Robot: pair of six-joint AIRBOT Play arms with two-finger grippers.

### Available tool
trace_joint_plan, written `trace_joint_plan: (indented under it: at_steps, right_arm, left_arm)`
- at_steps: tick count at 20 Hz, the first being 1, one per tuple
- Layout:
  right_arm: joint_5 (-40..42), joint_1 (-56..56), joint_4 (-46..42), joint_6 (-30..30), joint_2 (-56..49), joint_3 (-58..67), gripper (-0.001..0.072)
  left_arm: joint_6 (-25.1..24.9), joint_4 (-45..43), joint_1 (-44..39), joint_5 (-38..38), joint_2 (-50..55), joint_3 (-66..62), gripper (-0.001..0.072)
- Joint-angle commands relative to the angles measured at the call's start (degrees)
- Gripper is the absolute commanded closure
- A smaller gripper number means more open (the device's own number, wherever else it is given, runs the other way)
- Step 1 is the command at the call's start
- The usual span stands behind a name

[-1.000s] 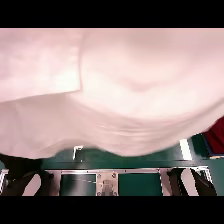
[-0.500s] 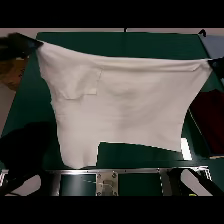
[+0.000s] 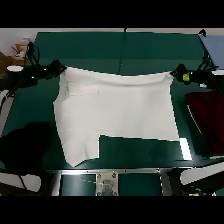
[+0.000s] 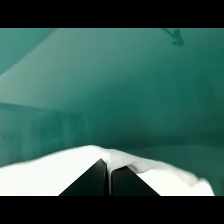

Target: Fold the shirts.

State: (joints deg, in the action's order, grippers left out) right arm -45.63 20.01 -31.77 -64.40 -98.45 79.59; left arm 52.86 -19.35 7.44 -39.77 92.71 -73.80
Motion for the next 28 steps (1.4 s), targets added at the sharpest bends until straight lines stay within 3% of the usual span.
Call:
trace_joint_plan:
  at_steps: [1, 7, 10, 16, 19, 28]
  right_arm:
    - [-1.9, -0.5, 3.3, -3.2, -9.8, 13.7, 0.0700]
    - [-2.4, -0.5, 2.8, -5.1, -12.5, 22.1, 0.0700]
    - [-6.6, -0.5, -1.8, -6.3, -12.9, 21.7, 0.0701]
    - [-23.2, 0.0, -21.5, -10.7, -12.8, 20.8, 0.0702]
    - [-26.7, 0.0, -28.2, -11.6, -12.8, 19.6, 0.0701]
    - [-27.3, -0.2, -31.5, -12.2, -12.9, 18.2, 0.0701]
  left_arm:
    - [-0.9, 1.8, -0.4, 6.7, 2.9, -4.7, 0.0684]
    - [-0.9, 0.6, -0.4, 8.6, 3.1, -9.5, 0.0684]
    - [-0.3, -4.3, -0.4, 3.7, 4.4, -9.3, 0.0684]
    - [11.3, -25.9, 0.4, -11.2, 4.7, -9.3, 0.0684]
    - [15.1, -33.7, 0.4, -16.0, 4.7, -9.3, 0.0685]
    - [17.4, -35.7, 0.4, -19.9, 5.6, -6.4, 0.0684]
